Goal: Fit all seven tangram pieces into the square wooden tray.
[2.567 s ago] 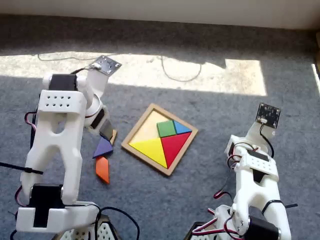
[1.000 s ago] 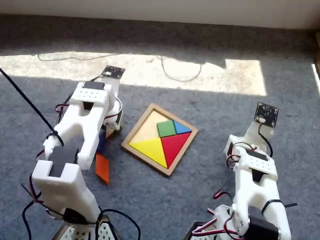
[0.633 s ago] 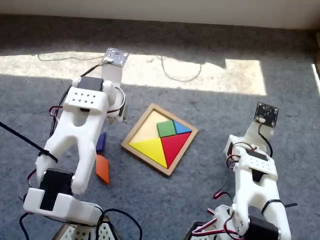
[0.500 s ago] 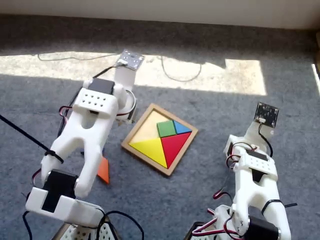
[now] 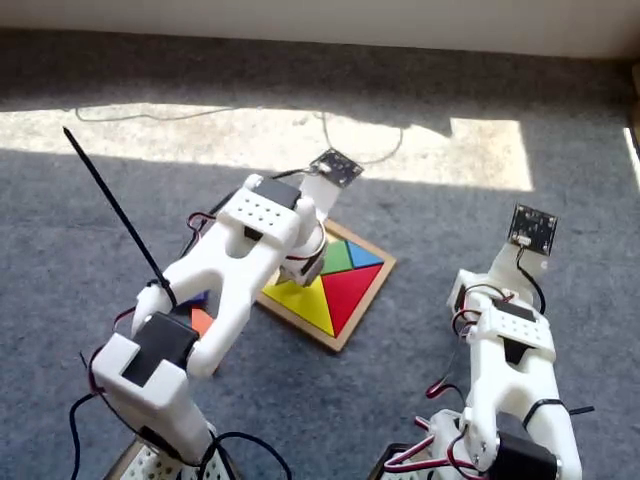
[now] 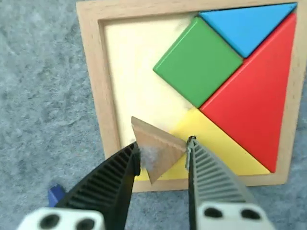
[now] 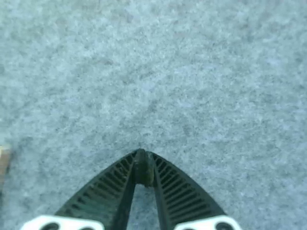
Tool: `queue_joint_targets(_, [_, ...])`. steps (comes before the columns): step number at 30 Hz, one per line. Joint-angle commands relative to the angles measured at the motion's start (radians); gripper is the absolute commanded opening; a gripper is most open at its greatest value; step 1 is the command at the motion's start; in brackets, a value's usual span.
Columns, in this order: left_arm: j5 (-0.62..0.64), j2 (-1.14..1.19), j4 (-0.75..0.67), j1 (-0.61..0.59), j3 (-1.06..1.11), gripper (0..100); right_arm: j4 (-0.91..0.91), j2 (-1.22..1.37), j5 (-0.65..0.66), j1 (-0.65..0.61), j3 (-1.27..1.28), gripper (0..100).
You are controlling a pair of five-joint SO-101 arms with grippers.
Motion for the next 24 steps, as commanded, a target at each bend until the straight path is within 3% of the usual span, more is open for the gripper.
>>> queue_joint_targets(1, [-0.006,0.01,-0.005,0.018,-0.081,17,-0.028,0.001,-0.009,-0.01,-0.059,0.7])
queue_joint_targets(9, [-0.005,0.039,-0.005,0.013,-0.107,26,-0.028,0.001,-0.009,-0.01,-0.059,0.7])
queue_joint_targets(24, [-0.012,0.054,0.081,-0.14,-0.213,18,-0.028,0.001,-0.009,-0.012,-0.059,0.7])
